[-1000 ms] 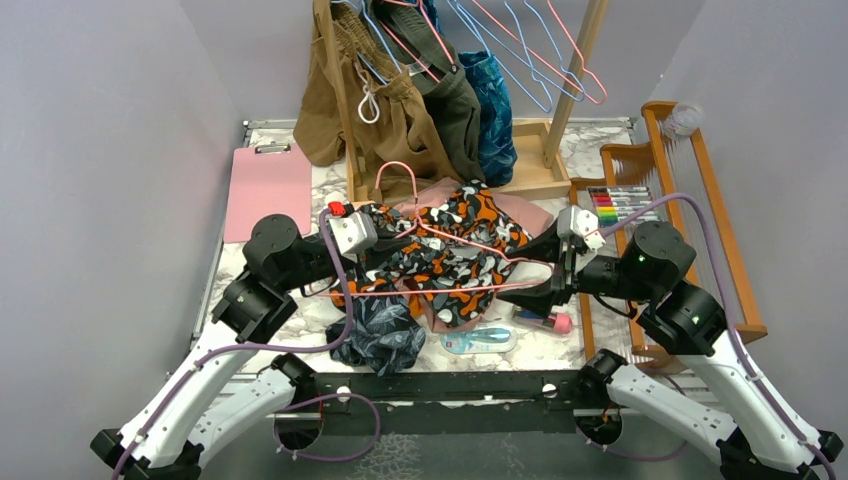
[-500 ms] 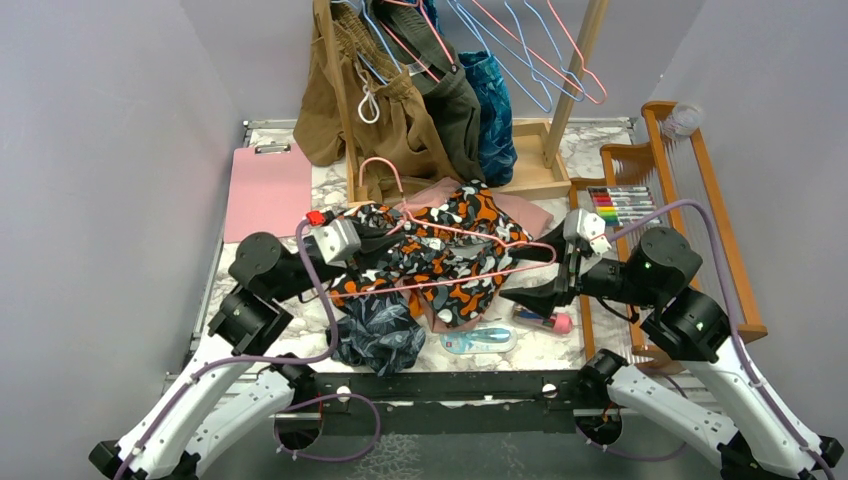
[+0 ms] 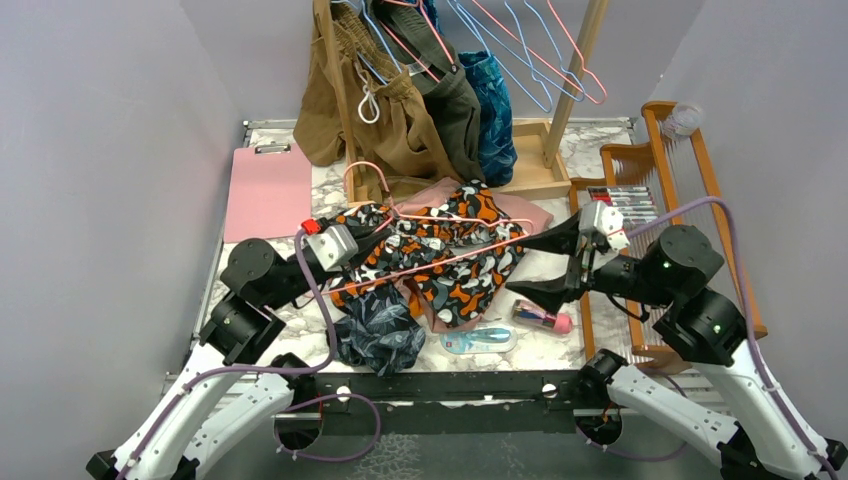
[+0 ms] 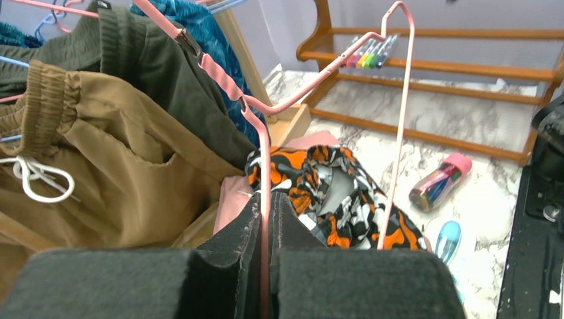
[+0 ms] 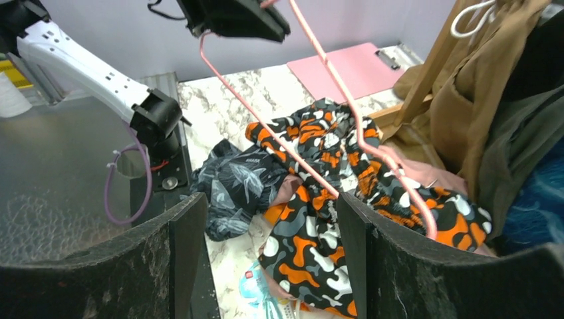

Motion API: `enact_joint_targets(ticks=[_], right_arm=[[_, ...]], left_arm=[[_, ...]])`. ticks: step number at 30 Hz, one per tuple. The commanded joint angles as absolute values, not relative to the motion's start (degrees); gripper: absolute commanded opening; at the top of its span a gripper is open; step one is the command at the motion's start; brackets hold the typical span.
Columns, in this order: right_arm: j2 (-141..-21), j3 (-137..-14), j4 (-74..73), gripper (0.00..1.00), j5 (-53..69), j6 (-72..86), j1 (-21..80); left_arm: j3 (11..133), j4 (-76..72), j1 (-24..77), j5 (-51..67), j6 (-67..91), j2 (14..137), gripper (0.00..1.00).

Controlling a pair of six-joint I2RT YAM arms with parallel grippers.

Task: Place the shorts on the hanger
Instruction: Hang the shorts on the hanger.

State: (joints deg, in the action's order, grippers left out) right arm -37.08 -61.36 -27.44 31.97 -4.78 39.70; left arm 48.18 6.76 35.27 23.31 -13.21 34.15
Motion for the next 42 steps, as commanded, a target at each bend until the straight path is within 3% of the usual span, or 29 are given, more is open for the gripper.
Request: enact_joint_targets(ticks=[1,8,17,24,35,38,42], right_arm=[[-37.27,-66.27,-31.2,0.74,28.66,-7.43,40.06],[-39.21,-69.55,-29.04,0.74,30.02,-5.1,40.01],[-54.96,-75.72,-20.11,0.74,44.5,3.95,40.07],[-63.7,-76.51,-13.09,0.71,50.63,9.99,40.15],[-70.6,-78.93,-11.28,0.65,52.17,14.06,42.09],[-71.21,-80.14,-13.65,0.58,52.13,13.83,42.31],[-72.05,-81.38,-17.65,0.41,49.99,12.52,42.71]], left_arm=[[49.23,10.39,35.07,20.23,-17.33,33.18,0.0],[48.6,11.94,35.07,19.71,-19.59,32.07,0.0],[50.68,11.35,35.16,34.41,-16.81,36.42,0.0],[49.08,5.23,35.19,37.04,-13.36,38.84,0.0],[49.32,0.95,35.72,40.36,-11.16,42.43,0.0],[49.31,0.87,36.15,40.32,-11.13,42.77,0.0],[49.16,0.26,36.78,40.69,-10.43,43.81,0.0]])
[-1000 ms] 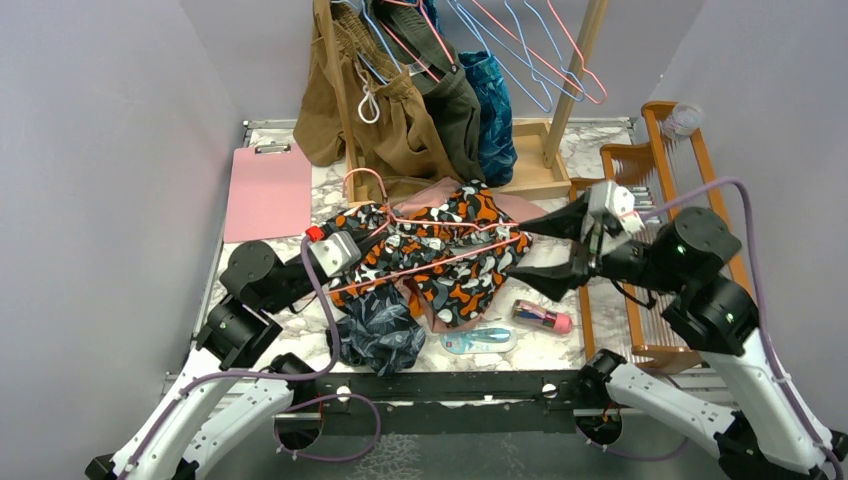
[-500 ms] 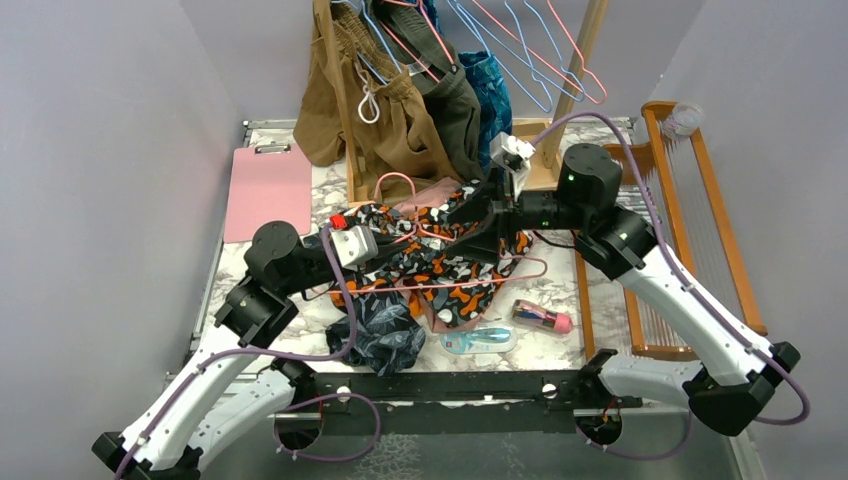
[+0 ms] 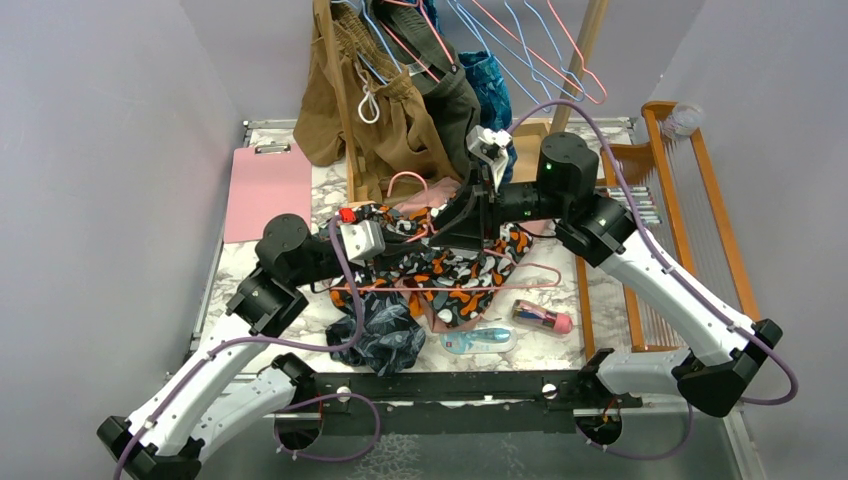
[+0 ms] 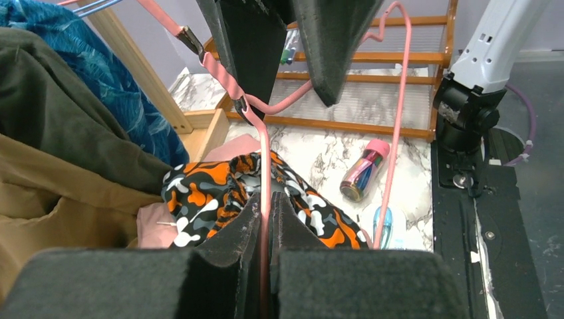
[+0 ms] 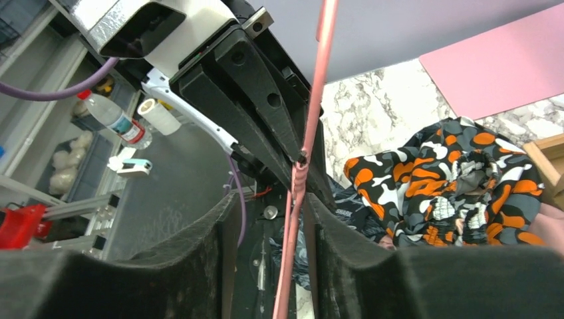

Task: Place the shorts on the hanger
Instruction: Hang the shorts on the hanger.

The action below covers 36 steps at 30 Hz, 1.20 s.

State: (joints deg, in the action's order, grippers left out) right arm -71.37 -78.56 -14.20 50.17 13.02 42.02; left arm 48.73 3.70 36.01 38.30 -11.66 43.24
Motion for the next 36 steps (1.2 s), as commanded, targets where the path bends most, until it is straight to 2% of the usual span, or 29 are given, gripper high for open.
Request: enact_joint_targets(ticks=[1,7,22,33,36], right_arm=[[-72.28,-81.72,-19.03,0.37,49.37,11.97,42.71],[-71.8,-81.17,-23.32,0.27,46.84,10.28,42.8],[-72.55,-81.0,-21.64,0.34,47.36,11.6,42.89],[-72.85,-79.32,-18.41,0.33,47.58,13.64,43.24],[-72.87,-78.86,-17.02,0.28,47.59,14.44,43.33]], left_arm=[[49.13,0.08,37.01,40.81,-10.24,44.04,0.0],[49.48,-0.04,38.12,40.6,-10.41,44.66,0.0],[51.13,-0.47,38.94,41.26,-9.48,46.13,0.0],[51.31,-1.28,39.28,41.57,-8.8,47.06,0.0],[51.48,-1.29,39.45,41.61,-8.79,47.35,0.0]])
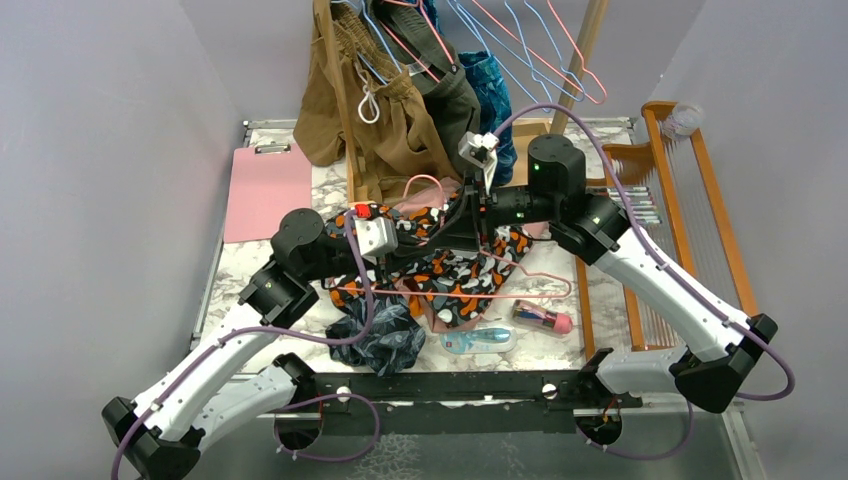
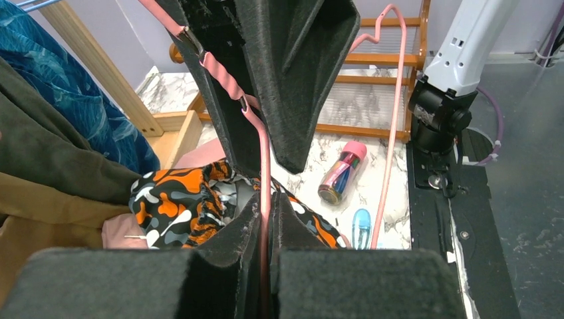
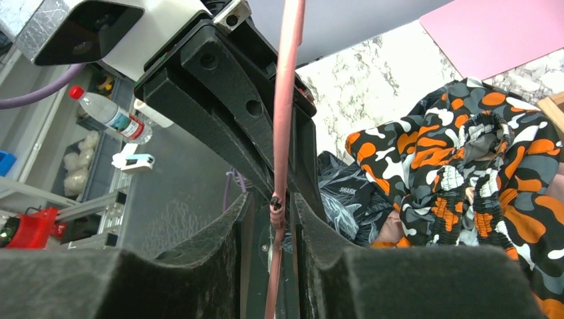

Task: Place the shorts on the hanger
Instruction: Hang the shorts on the hanger.

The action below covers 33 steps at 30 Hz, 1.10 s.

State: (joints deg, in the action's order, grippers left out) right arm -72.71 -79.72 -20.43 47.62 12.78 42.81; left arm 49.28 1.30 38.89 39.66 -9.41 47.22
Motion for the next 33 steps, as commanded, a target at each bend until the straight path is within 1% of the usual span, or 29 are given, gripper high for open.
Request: enact_joint_targets(ticks=[1,3,4,5,8,9,10,11,12,13,17,20,22,25,29,33], right_arm=[[-72.86,-78.51,-16.54,0.23,47.55,14.72,43.33],[-72.91,-78.3,-16.27,0.14,47.83,14.79,43.33],[-72.89,-78.18,-16.3,0.06,48.04,14.73,43.33],[-72.92,-78.0,-16.41,0.02,48.07,14.68,43.33],[-71.94,-77.08,-16.66,0.01,46.89,13.61,43.33],[-71.15,-76.59,-16.69,0.01,45.68,13.08,43.33],[-70.21,-76.22,-16.84,0.01,44.21,12.38,43.33],[-68.93,-75.72,-17.06,0.01,42.42,11.51,43.33],[-67.52,-75.14,-17.25,0.01,39.77,10.84,43.33],[-65.65,-74.45,-17.49,0.01,36.63,10.03,43.33],[-56.84,-70.4,-19.41,0.01,20.41,6.69,43.33],[-50.96,-67.03,-20.23,0.01,13.32,4.89,43.33],[-47.55,-65.77,-21.57,0.01,11.64,3.16,43.33],[-42.29,-63.21,-22.32,0.01,13.56,-0.16,43.33],[-37.93,-59.87,-22.85,0.01,11.3,0.12,43.33],[-36.48,-57.48,-22.81,0.01,9.56,-0.37,43.33]], left_arm=[[51.45,-1.29,39.46,41.58,-8.76,47.48,0.0],[51.42,-1.31,39.59,41.34,-8.75,47.51,0.0],[51.42,-1.32,39.56,41.08,-8.76,47.53,0.0],[51.42,-1.32,39.55,40.94,-8.75,47.44,0.0],[51.27,-1.27,39.55,38.69,-8.62,47.01,0.0],[51.05,-1.18,39.55,37.56,-8.59,46.8,0.13],[50.45,-1.1,39.56,36.33,-8.49,46.38,0.43],[49.86,-0.99,39.55,34.41,-8.15,45.77,0.65],[49.1,-1.0,39.55,32.26,-7.9,45.02,0.94],[48.56,-0.67,39.55,30.18,-7.75,44.1,0.98],[46.7,0.81,39.62,20.36,-5.97,37.77,0.99],[45.26,1.55,39.55,13.21,-4.4,32.5,0.99],[44.34,2.38,39.56,8.31,-2.95,29.38,0.99],[42.01,3.7,39.55,1.87,0.26,26.56,0.99],[41.85,9.17,39.54,-4.68,5.64,29.55,0.99],[45.23,16.53,39.58,-15.59,13.92,39.04,0.99]])
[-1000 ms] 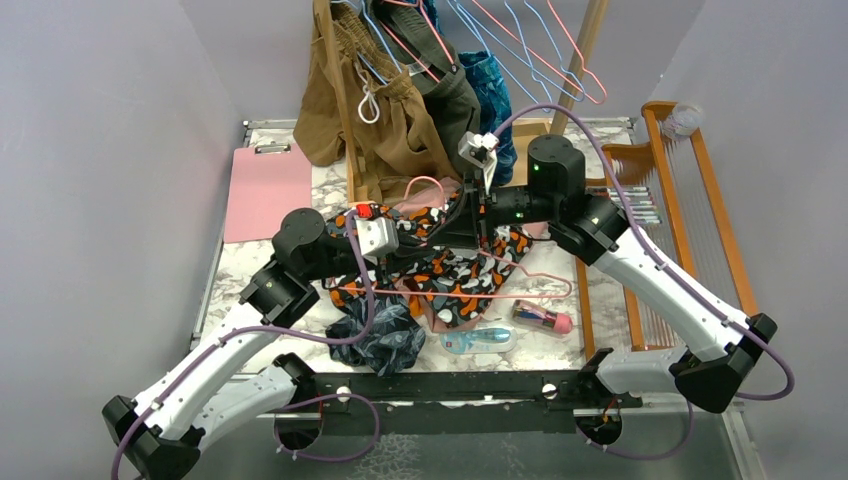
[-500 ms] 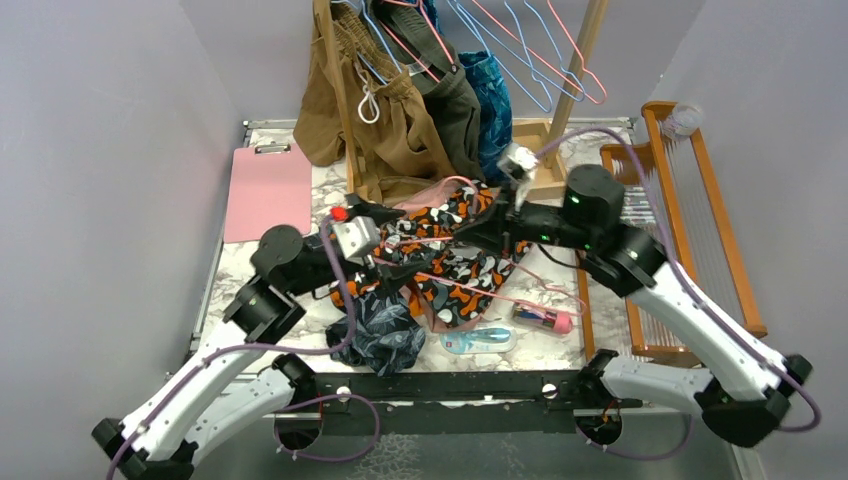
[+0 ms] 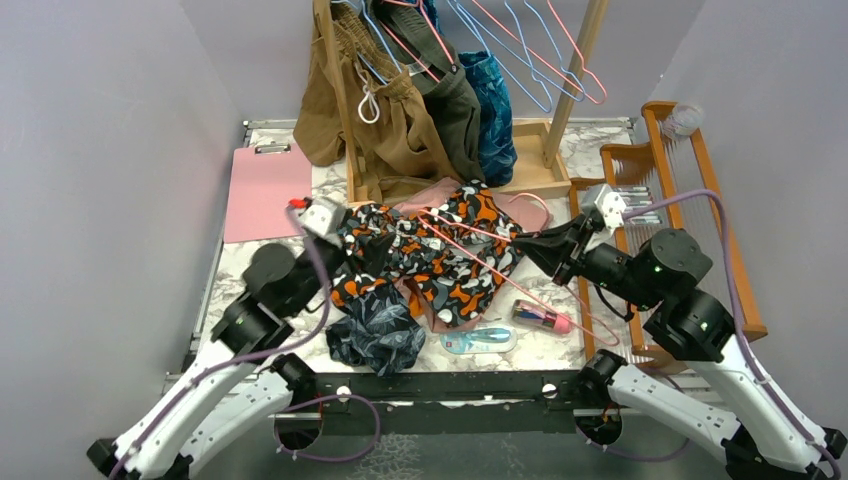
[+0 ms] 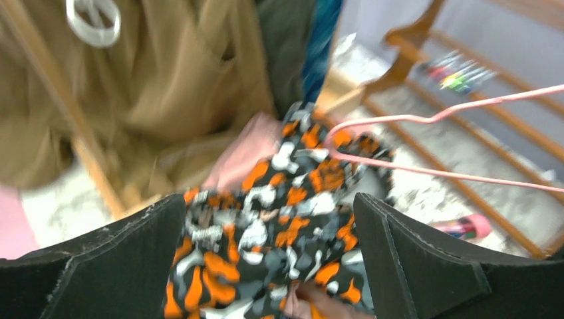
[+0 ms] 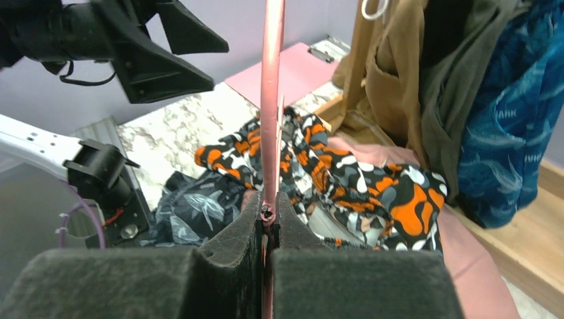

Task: Place the shorts on the hanger
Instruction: Hang the shorts on the hanger.

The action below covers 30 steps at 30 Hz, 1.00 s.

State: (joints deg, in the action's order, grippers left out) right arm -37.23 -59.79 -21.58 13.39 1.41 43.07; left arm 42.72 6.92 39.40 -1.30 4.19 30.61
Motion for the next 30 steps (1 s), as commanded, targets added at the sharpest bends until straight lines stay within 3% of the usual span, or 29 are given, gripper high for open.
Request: enact_joint_targets(ticks=[1,6,13,21,30], right_arm=[[-36.28,-56.93,-22.44,0.01,9.71,-0.43,43.33],[-36.16,-55.46,-20.87,0.01,8.36,0.29,43.29],[-36.79,-54.23,-19.8,0.01,10.53,1.02,43.33],[-36.74,-53.72,-19.05,0.01,12.41,0.39,43.33],[-37.28,-55.63,-19.25,0.01,13.1,0.84,43.33]], left_arm=[[46.95,19.0,39.49,-17.81,15.34,42.49,0.99],[54.37,25.02,37.38,-19.97,20.63,54.9,0.99],[54.95,26.0,24.01,-11.23,27.8,57.45,0.98],[52.56,22.58,18.74,-1.46,29.71,61.8,0.8],[52.33,19.06,18.02,1.18,29.0,65.3,0.69]])
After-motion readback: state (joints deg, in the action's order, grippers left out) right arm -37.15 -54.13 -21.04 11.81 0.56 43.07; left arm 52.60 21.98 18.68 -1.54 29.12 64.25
